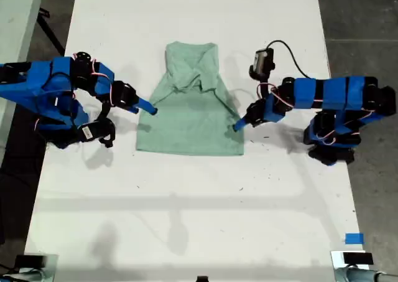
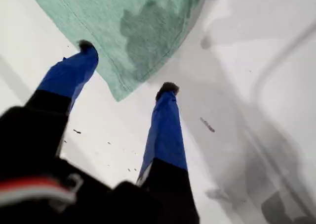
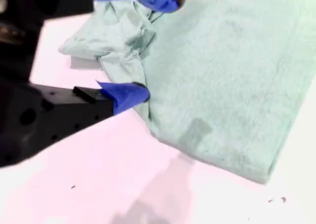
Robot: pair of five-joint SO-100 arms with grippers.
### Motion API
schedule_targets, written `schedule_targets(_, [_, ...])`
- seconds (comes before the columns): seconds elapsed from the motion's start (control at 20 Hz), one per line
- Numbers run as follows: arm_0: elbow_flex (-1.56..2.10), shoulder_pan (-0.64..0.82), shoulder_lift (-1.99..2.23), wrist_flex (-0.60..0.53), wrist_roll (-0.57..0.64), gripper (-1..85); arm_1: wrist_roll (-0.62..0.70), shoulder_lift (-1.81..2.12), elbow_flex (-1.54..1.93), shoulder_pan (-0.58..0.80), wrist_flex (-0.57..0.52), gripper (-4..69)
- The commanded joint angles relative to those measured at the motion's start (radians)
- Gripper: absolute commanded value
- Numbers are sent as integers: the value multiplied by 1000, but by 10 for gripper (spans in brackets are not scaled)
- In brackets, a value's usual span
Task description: Fold t-shirt
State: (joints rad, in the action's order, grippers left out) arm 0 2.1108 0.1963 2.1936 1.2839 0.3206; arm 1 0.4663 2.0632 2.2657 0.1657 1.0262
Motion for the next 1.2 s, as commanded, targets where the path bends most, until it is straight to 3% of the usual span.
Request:
schedule_targets(0.0, [-9, -41, -31, -60, -35, 296, 43, -84, -9, 11, -118, 288])
schedule_targets(0.2, [-9, -54, -49, -81, -49, 292, 84, -284, -18, 35, -259, 269])
schedule_targets(0.3, [-8, -54, -49, -75, -52, 291, 101, -344, -49, 54, -264, 232])
schedule_targets(0.4, [-6, -55, -49, -78, -54, 290, 121, -351, -60, 67, -268, 162])
schedule_targets(0.5, [-6, -58, -55, -83, -54, 289, 115, -360, -74, 74, -259, 39])
schedule_targets(0.6, [-6, -61, -58, -86, -54, 288, 112, -360, -92, 71, -238, -4])
schedule_targets(0.8, [-8, -66, -58, -87, -54, 288, 124, -354, -215, 38, -80, -9])
schedule_targets(1.05, [-9, -75, -57, -84, -55, 286, 138, -328, -512, 0, 265, -9])
schedule_targets(1.15, [-9, -77, -57, -86, -57, 286, 120, -357, -661, -29, 336, -9])
